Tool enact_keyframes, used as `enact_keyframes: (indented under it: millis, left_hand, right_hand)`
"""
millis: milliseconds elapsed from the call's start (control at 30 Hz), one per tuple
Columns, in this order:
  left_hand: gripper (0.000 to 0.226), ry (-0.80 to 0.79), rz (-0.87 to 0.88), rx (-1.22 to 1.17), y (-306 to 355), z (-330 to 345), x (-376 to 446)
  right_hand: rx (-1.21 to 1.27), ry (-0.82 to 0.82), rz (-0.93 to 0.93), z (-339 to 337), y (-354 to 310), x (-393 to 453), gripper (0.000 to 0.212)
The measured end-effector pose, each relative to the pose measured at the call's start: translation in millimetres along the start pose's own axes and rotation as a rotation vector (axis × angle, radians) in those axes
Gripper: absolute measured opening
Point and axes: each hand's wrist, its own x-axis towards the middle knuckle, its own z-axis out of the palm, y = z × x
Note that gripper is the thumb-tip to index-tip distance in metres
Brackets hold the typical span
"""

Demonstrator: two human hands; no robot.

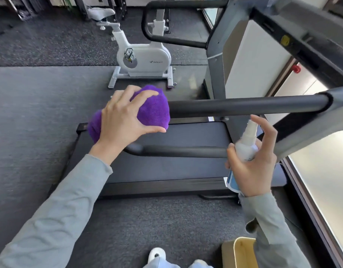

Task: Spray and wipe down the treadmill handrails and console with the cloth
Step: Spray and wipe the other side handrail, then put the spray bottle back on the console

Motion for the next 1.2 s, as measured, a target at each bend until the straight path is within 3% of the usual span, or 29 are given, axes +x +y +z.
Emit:
enact_keyframes:
  millis: [133, 300, 500, 600, 733, 867, 1067, 1200]
  left_hand:
    - [0.087, 0.187, -0.269, -0.293, -17.0, 14.6, -33.0]
    - [0.085, 0.385, -0.501, -0.399, -9.1, 42.4, -51.3]
    - [0.079, 0.372, -0.732, -0.530, -21.1, 70.4, -88.3]
    - [0.078, 0.341, -0.828, -0.483, -17.6, 79.2, -101.7]
    - [0.080, 0.325, -0.815, -0.335, -8.8, 72.2, -109.4]
    - [0.076, 0.427, -0.765, -0.226, 22.6, 47.4, -109.3]
    - [0.069, 0.444, -0.628, -0.200, 79.7, 10.1, -74.8]
    - [0.067, 0.418, -0.477, -0.226, 134.6, -8.8, -39.0]
  right_hand:
    - [-0.023, 0.005, 0.002, 12.1, -6.0, -9.4, 0.066]
    - [-0.044, 0.007, -0.015, 26.4, -15.0, -18.8, 0.064]
    - [-0.047, 0.049, -0.010, 21.8, -12.1, -32.7, 0.067]
    - [-0.043, 0.016, 0.013, 19.1, -7.6, -37.2, 0.065]
    - [-0.021, -0.031, -0.004, 12.1, -2.2, -30.0, 0.063]
    - [-0.023, -0.104, -0.044, -5.6, 2.9, -13.7, 0.063]
    - [-0.069, -0.205, -0.154, -28.2, 13.9, 10.2, 0.061]
    - [0.065, -0.264, -0.135, -60.8, 11.9, 30.3, 0.062]
